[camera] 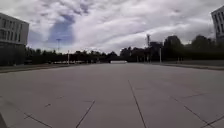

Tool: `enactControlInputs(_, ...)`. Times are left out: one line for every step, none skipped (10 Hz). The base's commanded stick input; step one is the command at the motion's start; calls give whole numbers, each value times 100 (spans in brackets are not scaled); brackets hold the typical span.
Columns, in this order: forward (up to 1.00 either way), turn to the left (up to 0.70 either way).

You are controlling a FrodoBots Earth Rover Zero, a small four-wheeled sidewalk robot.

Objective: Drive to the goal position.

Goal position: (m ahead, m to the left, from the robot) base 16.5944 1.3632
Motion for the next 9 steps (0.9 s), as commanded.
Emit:
enactControlInputs(70,1)
enactControlInputs(70,1)
enactControlInputs(70,1)
enactControlInputs(70,1)
enactControlInputs(70,1)
enactControlInputs(70,1)
enactControlInputs(70,1)
enactControlInputs(70,1)
enactControlInputs(70,1)
